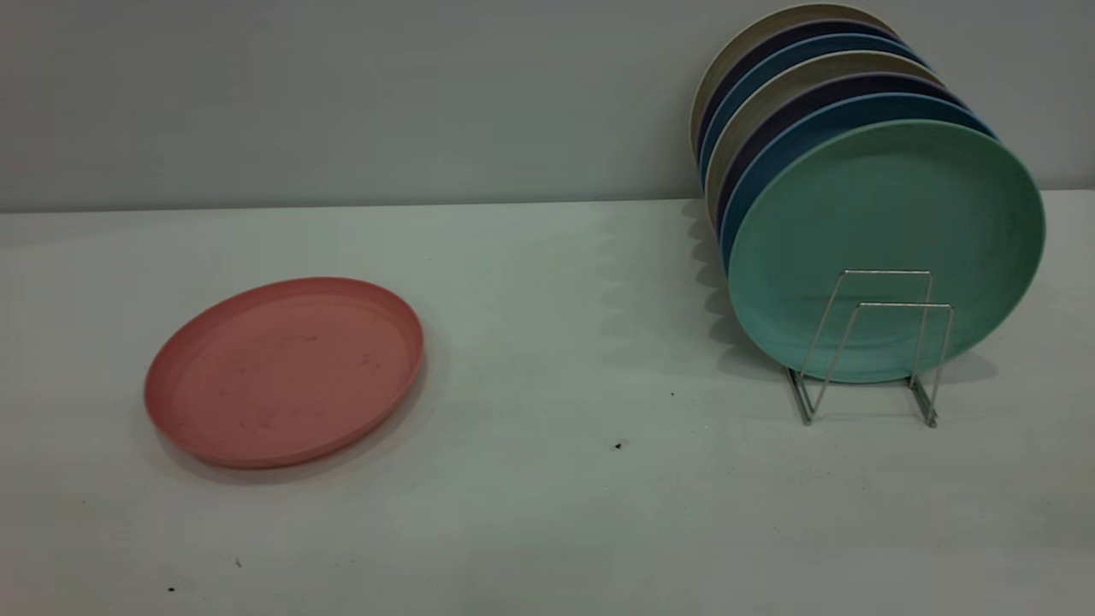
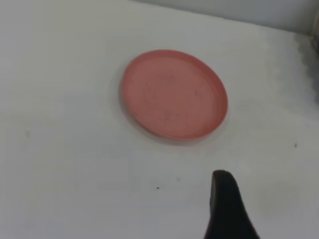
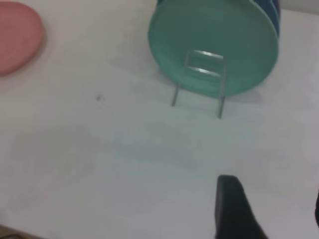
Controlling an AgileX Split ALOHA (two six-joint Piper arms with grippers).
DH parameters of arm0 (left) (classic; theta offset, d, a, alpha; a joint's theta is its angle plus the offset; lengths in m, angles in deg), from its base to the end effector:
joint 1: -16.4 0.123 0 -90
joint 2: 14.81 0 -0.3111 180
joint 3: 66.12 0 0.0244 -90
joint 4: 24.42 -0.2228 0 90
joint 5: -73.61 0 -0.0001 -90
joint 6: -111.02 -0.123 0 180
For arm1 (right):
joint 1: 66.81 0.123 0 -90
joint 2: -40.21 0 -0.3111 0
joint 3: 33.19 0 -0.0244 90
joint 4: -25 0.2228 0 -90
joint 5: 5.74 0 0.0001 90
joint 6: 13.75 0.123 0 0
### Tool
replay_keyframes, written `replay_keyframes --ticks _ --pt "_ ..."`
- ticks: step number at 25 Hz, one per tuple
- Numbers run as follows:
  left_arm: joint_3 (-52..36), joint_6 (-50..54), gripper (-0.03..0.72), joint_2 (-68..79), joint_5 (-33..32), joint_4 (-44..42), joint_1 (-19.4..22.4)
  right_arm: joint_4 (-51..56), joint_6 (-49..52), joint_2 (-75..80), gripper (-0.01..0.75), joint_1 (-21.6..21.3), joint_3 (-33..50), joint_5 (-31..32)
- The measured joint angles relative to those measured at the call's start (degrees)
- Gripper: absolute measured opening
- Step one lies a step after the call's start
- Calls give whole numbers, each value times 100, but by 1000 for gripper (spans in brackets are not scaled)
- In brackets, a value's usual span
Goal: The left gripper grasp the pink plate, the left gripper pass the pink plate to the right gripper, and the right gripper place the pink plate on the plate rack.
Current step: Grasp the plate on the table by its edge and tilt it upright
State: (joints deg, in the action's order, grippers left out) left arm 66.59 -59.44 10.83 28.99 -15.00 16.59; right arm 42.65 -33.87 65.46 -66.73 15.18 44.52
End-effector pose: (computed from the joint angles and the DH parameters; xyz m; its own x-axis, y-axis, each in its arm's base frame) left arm 0.0341 -0.0140 0.2905 -0.4659 -0.2799 -0.8394 -0.0329 0.9535 -0.2997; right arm 0.0263 0.0287 0.2776 -0.5018 -0.1465 -0.8525 -0.2763 0.9611 -0.0025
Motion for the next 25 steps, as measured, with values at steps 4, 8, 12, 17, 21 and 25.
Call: replay_keyframes --ticks 4,8,12,17,21,25 --pt "0 303 470 1613 879 17 0 385 -418 1051 458 0 -171 -621" --pt "0 348 470 3248 1904 281 0 893 -584 1994 462 0 -220 -1094" --pt "0 30 470 4872 2813 801 0 1345 -983 2698 462 0 -220 -1262" --pt "266 -1198 468 6801 3298 1886 0 1939 -1688 3163 462 0 -220 -1319" --pt "1041 -2479 468 7853 3050 2756 19 2249 -2055 3209 462 0 -220 -1330" --pt "1647 -3640 468 8568 2507 3886 317 2279 -2129 3209 462 0 -220 -1313"
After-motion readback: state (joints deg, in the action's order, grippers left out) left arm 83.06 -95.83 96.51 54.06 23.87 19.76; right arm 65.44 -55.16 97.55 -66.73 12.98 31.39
